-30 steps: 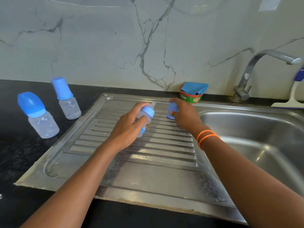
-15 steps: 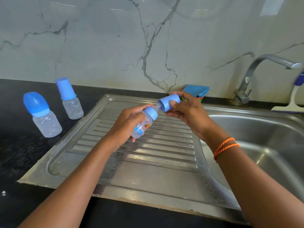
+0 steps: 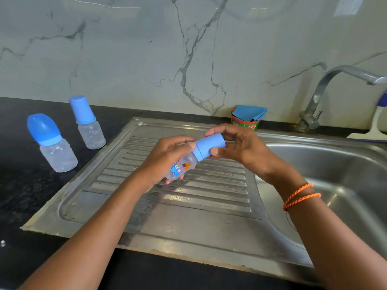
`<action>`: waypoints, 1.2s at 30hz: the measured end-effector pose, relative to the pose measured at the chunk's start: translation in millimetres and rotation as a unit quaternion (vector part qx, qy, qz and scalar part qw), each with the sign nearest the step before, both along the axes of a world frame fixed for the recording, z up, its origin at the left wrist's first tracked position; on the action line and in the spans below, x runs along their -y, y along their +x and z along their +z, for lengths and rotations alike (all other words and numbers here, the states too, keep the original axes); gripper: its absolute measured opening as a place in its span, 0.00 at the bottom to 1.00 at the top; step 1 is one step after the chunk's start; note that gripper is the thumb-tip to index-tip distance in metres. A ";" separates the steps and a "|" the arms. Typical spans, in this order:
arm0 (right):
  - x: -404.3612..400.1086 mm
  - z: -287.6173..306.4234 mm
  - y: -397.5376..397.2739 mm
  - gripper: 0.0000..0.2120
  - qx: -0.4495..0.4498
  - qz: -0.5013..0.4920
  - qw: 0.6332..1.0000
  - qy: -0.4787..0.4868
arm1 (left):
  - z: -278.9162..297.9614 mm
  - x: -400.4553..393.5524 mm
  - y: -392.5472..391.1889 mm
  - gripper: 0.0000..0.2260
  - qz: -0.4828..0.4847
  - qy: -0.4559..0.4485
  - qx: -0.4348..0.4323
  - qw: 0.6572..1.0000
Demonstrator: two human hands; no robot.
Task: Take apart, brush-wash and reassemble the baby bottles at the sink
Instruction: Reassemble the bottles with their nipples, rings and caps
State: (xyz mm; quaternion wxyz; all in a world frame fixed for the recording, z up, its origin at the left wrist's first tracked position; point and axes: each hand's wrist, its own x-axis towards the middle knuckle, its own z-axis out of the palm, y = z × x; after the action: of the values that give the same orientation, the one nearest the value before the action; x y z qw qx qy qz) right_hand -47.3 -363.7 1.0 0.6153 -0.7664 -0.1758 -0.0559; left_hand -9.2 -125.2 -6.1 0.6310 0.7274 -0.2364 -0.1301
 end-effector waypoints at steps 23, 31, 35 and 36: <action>-23.3 2.3 -8.7 0.26 -0.022 -0.087 0.994 -0.067 | 1.3 -4.3 -2.3 0.08 0.010 0.082 0.148 0.986; -0.7 -0.7 -8.8 0.15 -0.001 -0.039 0.999 -0.033 | -3.6 -4.9 1.7 0.18 0.028 0.110 0.138 0.984; -8.4 -2.2 -10.4 0.18 0.005 -0.087 0.994 -0.060 | -7.6 -3.8 1.3 0.22 0.034 0.129 0.213 0.968; -11.3 -3.7 -10.5 0.23 0.015 -0.115 0.990 -0.087 | -7.0 -3.2 0.0 0.22 0.039 0.129 0.213 0.968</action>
State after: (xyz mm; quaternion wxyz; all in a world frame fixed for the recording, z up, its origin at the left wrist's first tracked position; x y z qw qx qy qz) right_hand -57.8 -352.4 -2.7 0.5335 -0.8309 -0.1000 -0.1222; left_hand -9.2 -122.0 -13.1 0.4716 0.8223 -0.3177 0.0232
